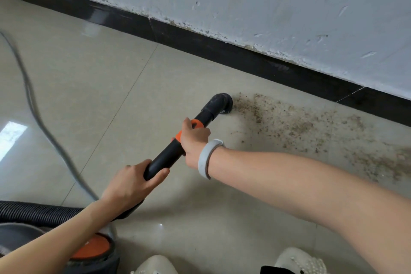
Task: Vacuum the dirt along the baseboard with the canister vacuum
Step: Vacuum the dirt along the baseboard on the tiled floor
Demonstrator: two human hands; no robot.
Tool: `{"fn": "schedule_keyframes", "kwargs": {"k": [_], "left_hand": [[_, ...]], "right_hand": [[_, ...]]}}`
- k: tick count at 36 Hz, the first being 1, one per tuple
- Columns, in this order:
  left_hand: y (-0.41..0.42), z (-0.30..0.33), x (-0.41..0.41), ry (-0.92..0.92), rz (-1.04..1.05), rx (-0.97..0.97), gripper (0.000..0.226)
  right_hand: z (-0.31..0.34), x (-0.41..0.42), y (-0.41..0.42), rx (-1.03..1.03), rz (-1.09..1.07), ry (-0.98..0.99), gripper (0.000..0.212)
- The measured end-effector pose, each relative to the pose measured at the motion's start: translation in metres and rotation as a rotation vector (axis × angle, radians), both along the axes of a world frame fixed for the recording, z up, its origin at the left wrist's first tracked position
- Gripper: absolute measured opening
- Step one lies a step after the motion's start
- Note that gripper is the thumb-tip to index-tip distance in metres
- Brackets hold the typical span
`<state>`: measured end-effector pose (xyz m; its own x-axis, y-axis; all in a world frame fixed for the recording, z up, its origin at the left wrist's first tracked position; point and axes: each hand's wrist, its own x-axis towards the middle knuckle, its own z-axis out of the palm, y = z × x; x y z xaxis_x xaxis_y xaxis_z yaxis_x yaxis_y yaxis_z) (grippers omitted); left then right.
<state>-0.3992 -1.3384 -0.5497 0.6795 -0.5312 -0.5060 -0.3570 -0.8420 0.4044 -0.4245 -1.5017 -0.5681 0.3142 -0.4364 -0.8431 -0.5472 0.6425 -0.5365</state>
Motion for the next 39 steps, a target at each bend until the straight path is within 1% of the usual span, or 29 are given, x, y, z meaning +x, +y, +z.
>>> {"fn": "schedule_keyframes", "kwargs": {"k": [3, 5, 7, 10, 14, 16, 20, 25, 29, 32, 34, 36, 38, 39], "left_hand": [[0.008, -0.002, -0.005, 0.000, -0.026, 0.000, 0.068], [0.004, -0.001, -0.004, 0.002, -0.028, 0.005, 0.062], [-0.006, 0.000, 0.000, -0.002, -0.019, 0.014, 0.055], [-0.026, 0.004, 0.010, -0.033, -0.016, 0.028, 0.049], [-0.052, 0.005, 0.021, -0.080, -0.006, 0.046, 0.048], [-0.064, 0.005, 0.022, -0.082, 0.011, 0.031, 0.049], [-0.078, 0.005, 0.012, -0.098, 0.013, 0.011, 0.045], [-0.065, 0.001, -0.005, -0.095, -0.019, 0.033, 0.045], [-0.045, 0.001, -0.013, -0.069, -0.044, 0.050, 0.045], [-0.029, 0.004, -0.015, -0.038, -0.099, 0.076, 0.039], [-0.018, 0.005, -0.015, -0.042, -0.192, 0.120, 0.039], [-0.008, 0.006, -0.013, -0.066, -0.294, 0.165, 0.051], [-0.001, 0.007, -0.012, -0.090, -0.369, 0.188, 0.066], [0.000, 0.007, -0.013, -0.095, -0.394, 0.199, 0.071]], "right_hand": [[0.002, -0.014, 0.003, 0.035, -0.037, -0.019, 0.032], [0.001, -0.012, -0.001, 0.038, -0.057, -0.034, 0.030], [0.002, -0.004, -0.007, 0.012, -0.067, -0.033, 0.032], [0.001, 0.012, -0.022, -0.043, -0.073, -0.039, 0.021], [0.008, 0.027, -0.049, -0.063, -0.028, -0.065, 0.029], [0.014, 0.031, -0.060, -0.035, -0.020, -0.088, 0.028], [0.022, 0.027, -0.071, -0.052, -0.019, -0.088, 0.024], [0.016, 0.006, -0.061, -0.008, -0.039, -0.101, 0.038], [0.011, -0.007, -0.040, 0.013, -0.055, -0.079, 0.038], [0.003, -0.019, -0.022, 0.038, -0.063, -0.057, 0.035], [-0.004, -0.030, -0.013, 0.061, -0.055, -0.032, 0.043], [-0.009, -0.040, -0.002, 0.094, -0.072, -0.022, 0.052], [-0.012, -0.045, 0.007, 0.100, -0.063, 0.002, 0.084], [-0.014, -0.047, 0.010, 0.098, -0.049, 0.025, 0.094]]}}
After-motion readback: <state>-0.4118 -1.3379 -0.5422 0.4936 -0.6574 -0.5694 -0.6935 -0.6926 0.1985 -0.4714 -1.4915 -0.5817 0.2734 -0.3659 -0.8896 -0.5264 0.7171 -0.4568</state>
